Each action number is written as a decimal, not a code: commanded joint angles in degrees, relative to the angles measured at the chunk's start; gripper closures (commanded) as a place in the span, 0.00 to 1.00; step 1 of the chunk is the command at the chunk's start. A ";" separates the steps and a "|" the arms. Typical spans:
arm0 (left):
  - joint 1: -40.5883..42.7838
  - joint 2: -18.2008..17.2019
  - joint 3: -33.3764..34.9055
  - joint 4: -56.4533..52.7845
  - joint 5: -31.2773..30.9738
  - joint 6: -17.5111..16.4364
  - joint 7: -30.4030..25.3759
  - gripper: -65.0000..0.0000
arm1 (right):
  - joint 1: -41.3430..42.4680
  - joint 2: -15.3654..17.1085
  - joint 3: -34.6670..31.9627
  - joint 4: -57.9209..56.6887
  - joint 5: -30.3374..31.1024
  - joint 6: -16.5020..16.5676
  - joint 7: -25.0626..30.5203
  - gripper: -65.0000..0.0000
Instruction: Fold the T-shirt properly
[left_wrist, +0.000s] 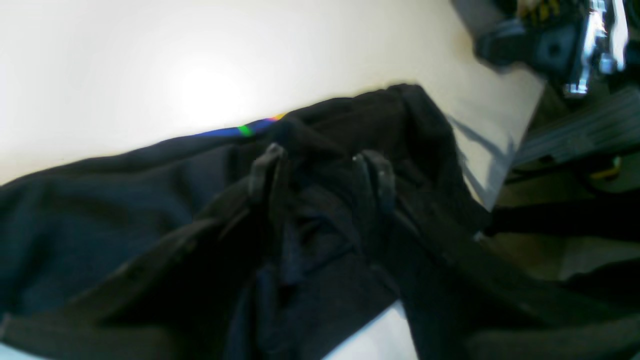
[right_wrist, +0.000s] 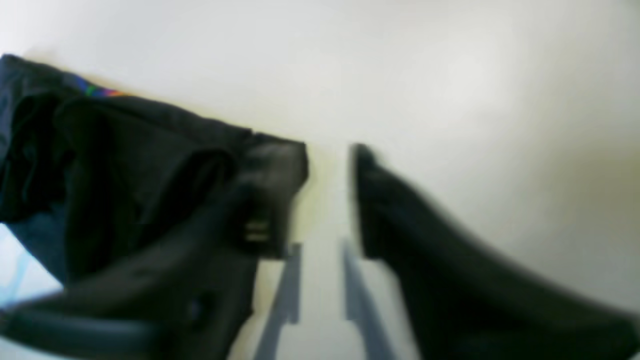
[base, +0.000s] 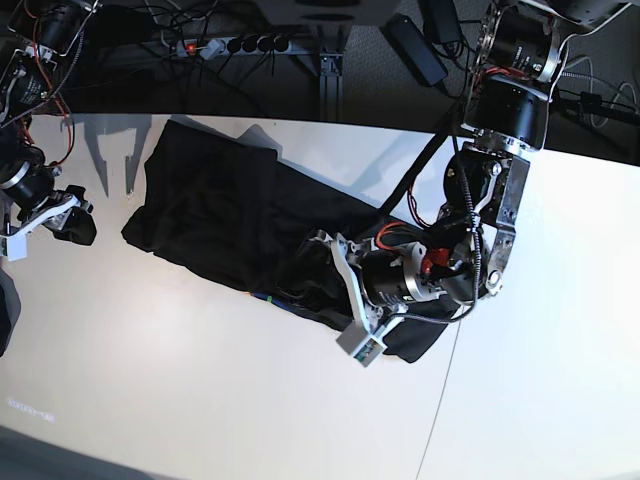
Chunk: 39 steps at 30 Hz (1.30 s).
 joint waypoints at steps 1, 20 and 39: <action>-1.38 -0.59 -1.05 0.94 -0.79 0.39 -1.18 0.60 | -0.15 0.35 0.24 0.70 1.38 -0.94 0.55 0.49; -1.36 -7.69 -2.82 0.94 -0.83 0.35 -1.97 0.60 | -3.19 -11.43 -0.57 -12.68 9.90 -0.15 -1.99 0.41; -1.36 -7.85 -2.82 0.94 -0.76 0.24 -2.40 0.60 | -4.17 -4.87 -0.39 -13.05 22.27 5.88 -9.25 0.41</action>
